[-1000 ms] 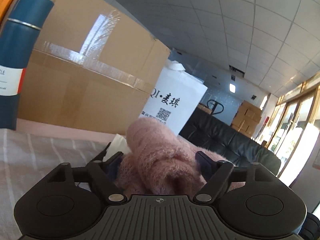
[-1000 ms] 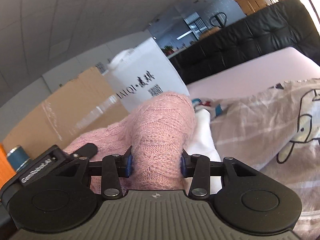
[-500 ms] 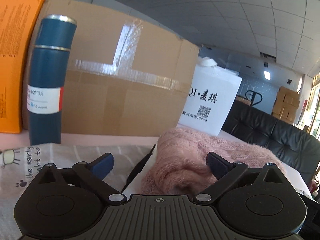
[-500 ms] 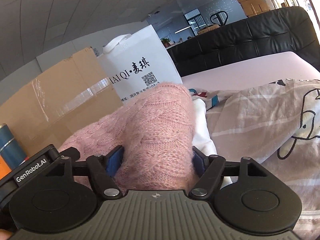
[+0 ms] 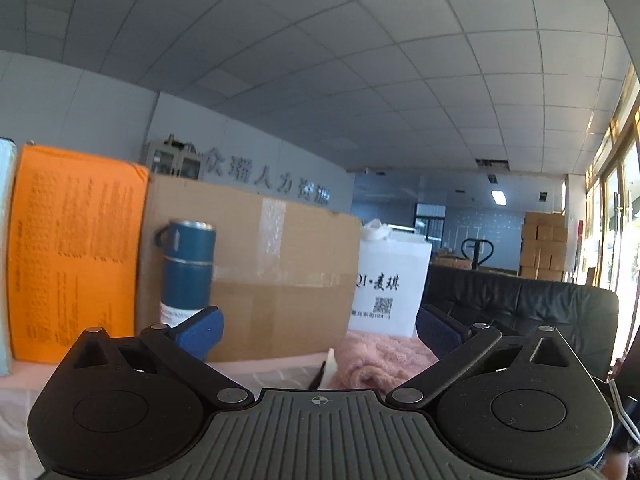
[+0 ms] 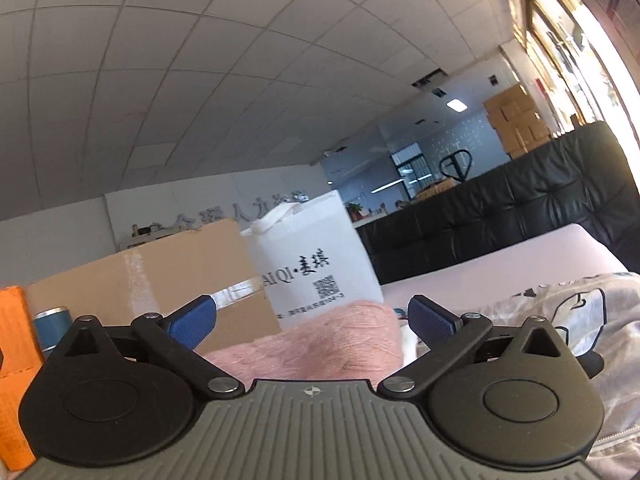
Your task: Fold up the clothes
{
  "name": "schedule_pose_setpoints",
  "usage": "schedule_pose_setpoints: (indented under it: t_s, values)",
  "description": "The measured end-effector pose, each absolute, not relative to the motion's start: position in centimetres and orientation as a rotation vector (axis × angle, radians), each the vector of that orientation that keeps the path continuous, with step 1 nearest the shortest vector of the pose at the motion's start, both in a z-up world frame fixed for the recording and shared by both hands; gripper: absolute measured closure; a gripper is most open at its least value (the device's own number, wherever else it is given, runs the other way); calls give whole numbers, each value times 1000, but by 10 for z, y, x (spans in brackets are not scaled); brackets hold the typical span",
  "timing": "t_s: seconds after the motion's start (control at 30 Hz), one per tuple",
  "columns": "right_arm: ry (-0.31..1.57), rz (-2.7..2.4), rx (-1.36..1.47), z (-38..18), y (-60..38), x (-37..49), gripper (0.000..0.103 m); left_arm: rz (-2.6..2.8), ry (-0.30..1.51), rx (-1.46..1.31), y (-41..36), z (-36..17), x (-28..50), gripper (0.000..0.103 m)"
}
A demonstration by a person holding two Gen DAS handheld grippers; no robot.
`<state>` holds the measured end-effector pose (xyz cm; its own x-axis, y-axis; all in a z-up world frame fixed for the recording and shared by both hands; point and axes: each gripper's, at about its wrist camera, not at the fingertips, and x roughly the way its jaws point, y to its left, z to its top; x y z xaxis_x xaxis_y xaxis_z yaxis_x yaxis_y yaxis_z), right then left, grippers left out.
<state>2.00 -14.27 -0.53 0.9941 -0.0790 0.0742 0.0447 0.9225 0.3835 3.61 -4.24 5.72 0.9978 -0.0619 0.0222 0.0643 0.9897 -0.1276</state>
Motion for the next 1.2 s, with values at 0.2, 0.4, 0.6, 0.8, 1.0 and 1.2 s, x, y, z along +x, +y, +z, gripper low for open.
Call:
schedule_pose_setpoints:
  t_s: [0.2, 0.4, 0.6, 0.8, 1.0, 1.2]
  values:
    - [76, -2, 389, 23, -91, -38, 0, -13, -71, -145, -7, 67, -4, 0]
    - [141, -38, 351, 22, -50, -72, 0, -14, 9, -128, 13, 42, -10, 0]
    - [95, -210, 236, -7, -26, -70, 0, 24, -31, -94, 20, 12, -10, 0]
    - [7, -282, 146, -16, -19, -69, 0, 48, -72, -60, 20, 6, -14, 0]
    - [-24, -270, 113, -16, -14, -74, 0, 50, -82, -35, 17, 6, -16, 0]
    - [-32, -254, 102, -16, -12, -74, 0, 66, -69, -30, 17, 6, -16, 0]
